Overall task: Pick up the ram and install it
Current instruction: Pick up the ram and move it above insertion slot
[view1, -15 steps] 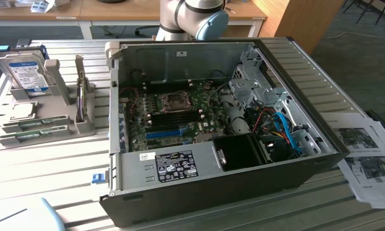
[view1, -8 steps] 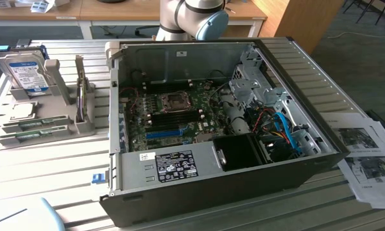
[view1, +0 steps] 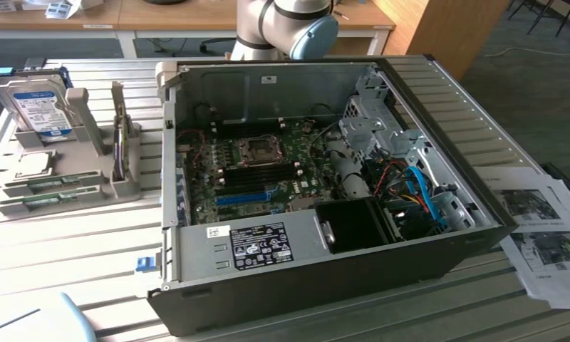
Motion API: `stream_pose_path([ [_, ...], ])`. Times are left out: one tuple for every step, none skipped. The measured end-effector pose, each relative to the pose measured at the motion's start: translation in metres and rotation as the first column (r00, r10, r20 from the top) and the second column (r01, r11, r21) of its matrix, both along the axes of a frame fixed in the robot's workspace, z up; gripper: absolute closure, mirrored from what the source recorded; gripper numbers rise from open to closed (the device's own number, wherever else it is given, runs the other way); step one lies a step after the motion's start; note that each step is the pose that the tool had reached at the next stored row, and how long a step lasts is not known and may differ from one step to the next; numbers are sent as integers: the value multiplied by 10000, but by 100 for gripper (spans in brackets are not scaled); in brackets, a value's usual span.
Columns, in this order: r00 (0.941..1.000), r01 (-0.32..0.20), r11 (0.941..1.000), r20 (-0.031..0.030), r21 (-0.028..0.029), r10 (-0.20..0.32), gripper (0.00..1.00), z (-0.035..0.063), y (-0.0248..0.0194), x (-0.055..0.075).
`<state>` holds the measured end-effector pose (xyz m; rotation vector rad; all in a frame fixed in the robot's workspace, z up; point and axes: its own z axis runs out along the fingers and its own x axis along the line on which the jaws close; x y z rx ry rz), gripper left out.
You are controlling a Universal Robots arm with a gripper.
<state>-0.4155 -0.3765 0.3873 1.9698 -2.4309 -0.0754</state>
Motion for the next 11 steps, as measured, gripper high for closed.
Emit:
stream_pose_path([
  [9999, -137, 9999, 1, -1, 137, 91, 0, 0, 0],
  [9996, -281, 9996, 0, 0, 281, 91, 0, 0, 0],
  [9991, -412, 9991, 0, 0, 412, 91, 0, 0, 0],
  [9985, -539, 9985, 0, 0, 539, 91, 0, 0, 0],
  [9978, -665, 9978, 0, 0, 665, 91, 0, 0, 0],
  [9969, -793, 9969, 0, 0, 793, 91, 0, 0, 0],
  [9958, -919, 9958, 0, 0, 919, 91, 0, 0, 0],
  [9944, -1055, 9944, 0, 0, 1055, 91, 0, 0, 0],
  [9931, -1172, 9931, 0, -1, 1172, 91, 0, 0, 0],
  [9918, -1281, 9918, 1, 0, 1281, 91, 0, 0, 0],
  [9903, -1387, 9903, 1, 0, 1387, 91, 0, 0, 0],
])
